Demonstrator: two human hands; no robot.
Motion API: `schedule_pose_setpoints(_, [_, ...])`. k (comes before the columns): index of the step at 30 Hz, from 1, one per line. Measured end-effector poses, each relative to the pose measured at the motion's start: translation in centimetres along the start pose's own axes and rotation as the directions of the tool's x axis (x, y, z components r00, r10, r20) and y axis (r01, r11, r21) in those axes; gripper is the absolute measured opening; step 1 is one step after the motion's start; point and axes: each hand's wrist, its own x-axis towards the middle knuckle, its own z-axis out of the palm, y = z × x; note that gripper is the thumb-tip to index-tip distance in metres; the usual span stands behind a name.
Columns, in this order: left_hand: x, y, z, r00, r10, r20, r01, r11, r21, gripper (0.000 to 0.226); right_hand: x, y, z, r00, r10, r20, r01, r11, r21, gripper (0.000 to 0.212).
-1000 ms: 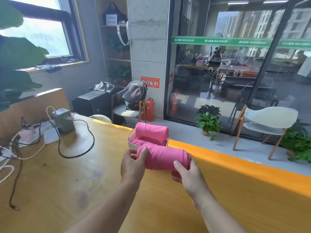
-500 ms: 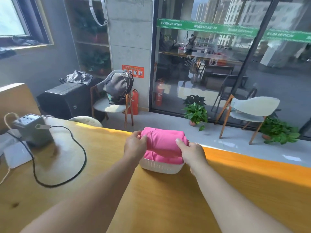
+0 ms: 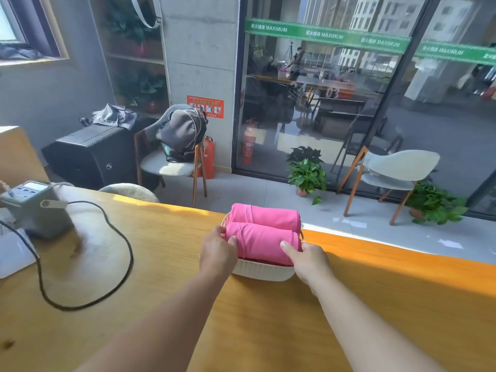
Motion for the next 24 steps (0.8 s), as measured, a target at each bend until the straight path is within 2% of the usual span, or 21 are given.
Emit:
schedule_pose_setpoints(4, [-0.4,0.2,-0.7,1.0,0.024,-0.02,-0.025,0.998,-0.06,0.051,-0.2,0.3,-0.5,0.999,-0.01,0.031,0.009,1.0,0.03,0.043])
schedule_pose_setpoints(6, [-0.4,0.4,-1.0,0.999,0.039,-0.034,-0.04,0.999,-0.037,0.051,-0.4,0.4,-0.8,0.999,-0.027,0.021,0.025,0.997,0.07,0.047])
schedule_pose_setpoints(13, [1.5,2.5,-2.2,0.999,0.032,-0.026,-0.034,0.998,-0.057,0.046,0.8,-0.7,-2.5,0.992,-0.07,-0.106,0.086,0.983,0.16,0.056])
schedule_pose_setpoints(19, [5.1,5.1,-1.9,0.996,0.006,0.087,-0.009,0.999,0.039,0.043,4.3,-3.0,-3.8,0.994,-0.078,-0.074,0.089,0.983,0.162,0.053])
schedule_pose_setpoints(24, [7.1,5.7,-0.7,0.984,-0.036,0.173,0.014,0.992,0.126,0.037,7.5,-3.5,-2.8,0.998,-0.025,0.057,0.015,0.985,0.174,0.045])
